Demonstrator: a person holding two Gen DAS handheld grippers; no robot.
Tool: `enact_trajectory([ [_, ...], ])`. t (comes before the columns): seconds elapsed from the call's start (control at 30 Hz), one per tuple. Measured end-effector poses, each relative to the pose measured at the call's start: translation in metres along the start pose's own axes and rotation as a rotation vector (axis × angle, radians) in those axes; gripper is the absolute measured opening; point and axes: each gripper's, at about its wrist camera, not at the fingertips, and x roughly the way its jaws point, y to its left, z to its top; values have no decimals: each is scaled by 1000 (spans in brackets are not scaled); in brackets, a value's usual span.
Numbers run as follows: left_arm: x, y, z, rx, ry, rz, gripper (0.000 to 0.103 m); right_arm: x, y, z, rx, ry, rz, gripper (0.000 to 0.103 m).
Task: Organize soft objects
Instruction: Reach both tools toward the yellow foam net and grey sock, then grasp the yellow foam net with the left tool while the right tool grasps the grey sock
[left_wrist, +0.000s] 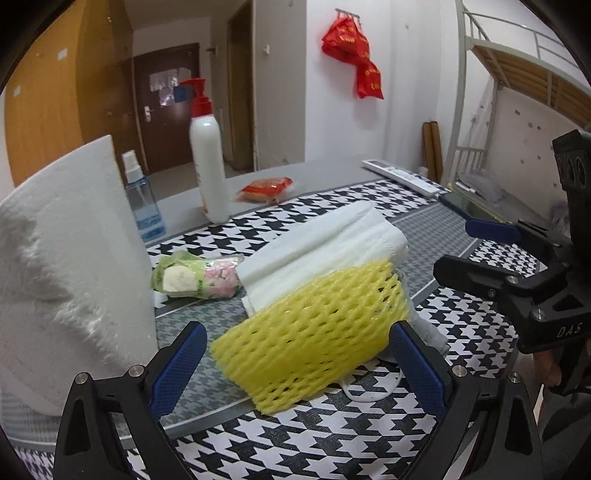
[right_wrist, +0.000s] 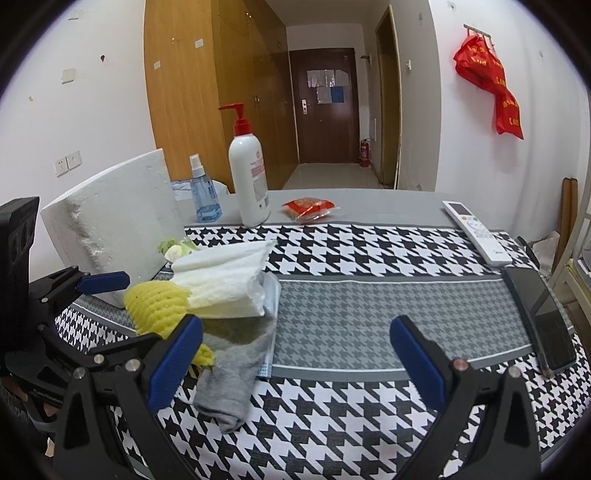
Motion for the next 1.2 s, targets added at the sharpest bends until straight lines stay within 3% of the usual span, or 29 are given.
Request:
enact_trajectory([
  [0.3, 15, 0, -2, 9, 74, -42, 70, 1, 1, -2, -5, 16, -2, 103],
  [0.4, 20, -3, -6, 27, 113, -62, 51, 0, -1, -2, 2, 19, -6, 103],
  [0.47, 25, -4, -9, 34, 141, -65, 30, -1, -1, -2, 5, 20, -9, 103],
  [0.63, 24, -2, -11, 17, 130, -105, 14, -3, -4, -6, 18, 31, -25, 102],
  [0.77, 14, -2, -12, 4, 94, -175, 11, -5, -6, -10, 26, 42, -29, 102],
  [0.9, -2, 1, -9, -27, 6, -243, 11, -8, -5, -12, 26, 39, -29, 103],
  [1.2, -11, 15, -9, -98, -77, -201, 11, -1, 12, -17, -19, 65, -4, 102],
])
